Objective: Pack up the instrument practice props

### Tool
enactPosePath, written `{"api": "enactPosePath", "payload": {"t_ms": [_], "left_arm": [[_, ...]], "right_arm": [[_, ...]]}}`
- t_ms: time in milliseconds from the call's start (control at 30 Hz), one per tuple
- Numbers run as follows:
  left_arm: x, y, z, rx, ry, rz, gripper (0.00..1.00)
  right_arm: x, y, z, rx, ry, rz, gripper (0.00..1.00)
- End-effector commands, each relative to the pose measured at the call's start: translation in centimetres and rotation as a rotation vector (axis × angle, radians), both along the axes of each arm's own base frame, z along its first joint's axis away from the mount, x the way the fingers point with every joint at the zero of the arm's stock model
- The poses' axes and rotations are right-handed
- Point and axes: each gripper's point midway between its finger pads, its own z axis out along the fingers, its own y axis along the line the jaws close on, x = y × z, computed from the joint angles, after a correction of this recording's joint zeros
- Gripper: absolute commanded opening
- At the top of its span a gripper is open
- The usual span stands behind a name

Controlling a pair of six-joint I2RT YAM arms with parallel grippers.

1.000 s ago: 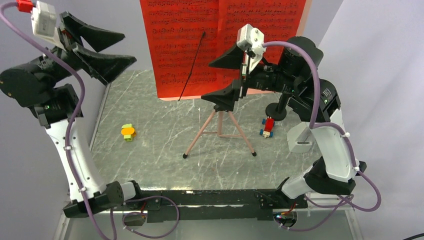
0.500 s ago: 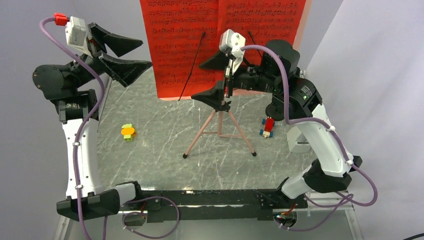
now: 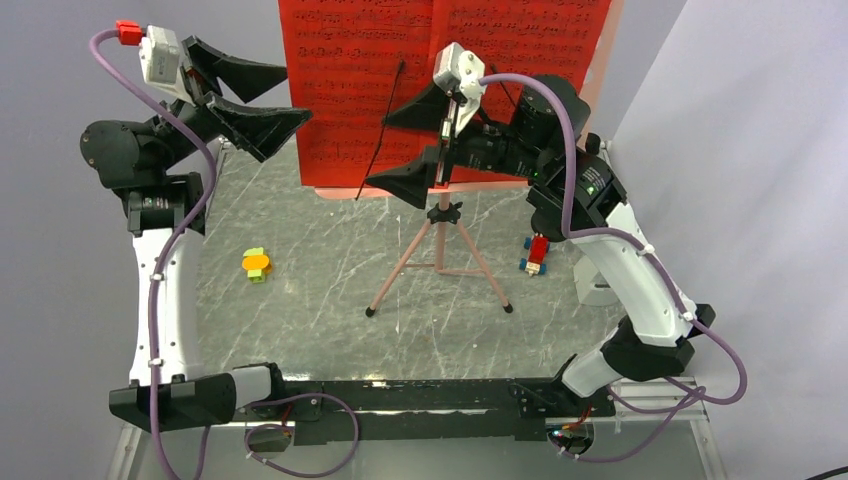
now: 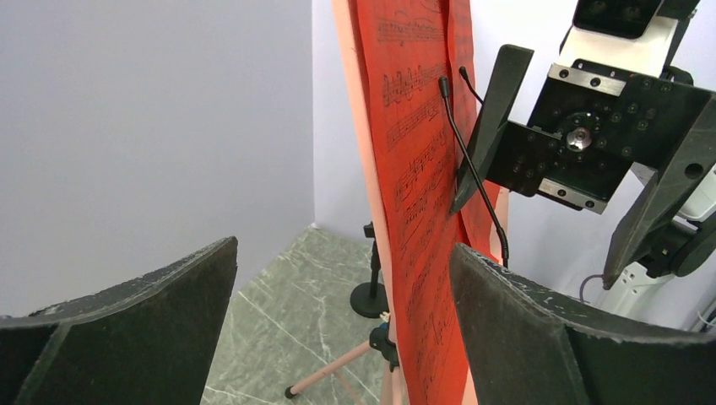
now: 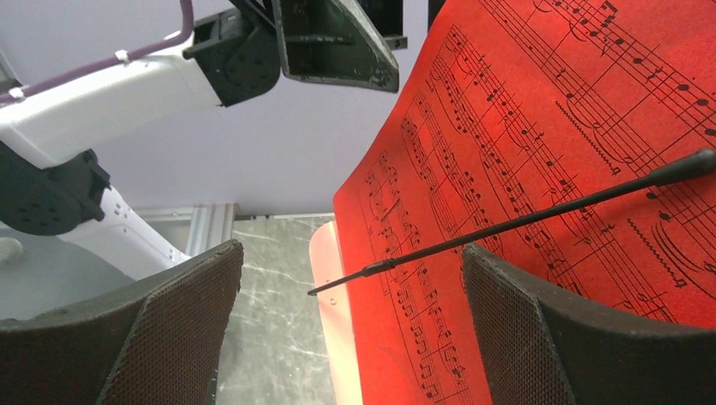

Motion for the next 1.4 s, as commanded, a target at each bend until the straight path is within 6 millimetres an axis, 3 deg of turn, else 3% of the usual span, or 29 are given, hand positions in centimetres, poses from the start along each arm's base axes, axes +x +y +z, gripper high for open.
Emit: {"api": "enactPosePath", "payload": {"t_ms": [0, 300, 533, 833, 967, 1067, 1367], "left_arm": [[-0.6, -0.9, 0.9, 0.024, -0.067, -0.011, 0.99], [-0.1, -1.2, 1.2, 0.008, -0.068, 0.003, 0.94], [0.3, -0.6, 1.2, -0.009, -0.066, 0.062, 0.80], [0.0, 1.9, 1.7, -0.039, -0.061, 0.173, 0.65], [-0.8, 2.8, 1.6, -0.038, -0.050, 0.184, 0.56], [-2.1, 2.2, 1.4, 0.000, -0.071, 0.144, 0.52], [-4.7, 0.7, 0.4, 0.095, -0.069, 0.032, 0.54]], "right_arm": [[-0.8, 0.3, 2.1, 0.095, 0.036, 0.039, 1.00], [-2.9, 0.4, 2.7, 0.110, -0.006, 0.157, 1.00], [-3.7, 0.2, 2.7, 0.109, -0.030, 0.195, 1.00], [-4.1, 0.0, 2.8, 0.113, -0.045, 0.202, 1.00], [-4.2, -0.1, 2.7, 0.115, -0.048, 0.204, 1.00], [-4.2, -0.1, 2.6, 0.113, -0.050, 0.204, 1.00], [-4.0, 0.0, 2.5, 0.109, -0.051, 0.203, 1.00]]}}
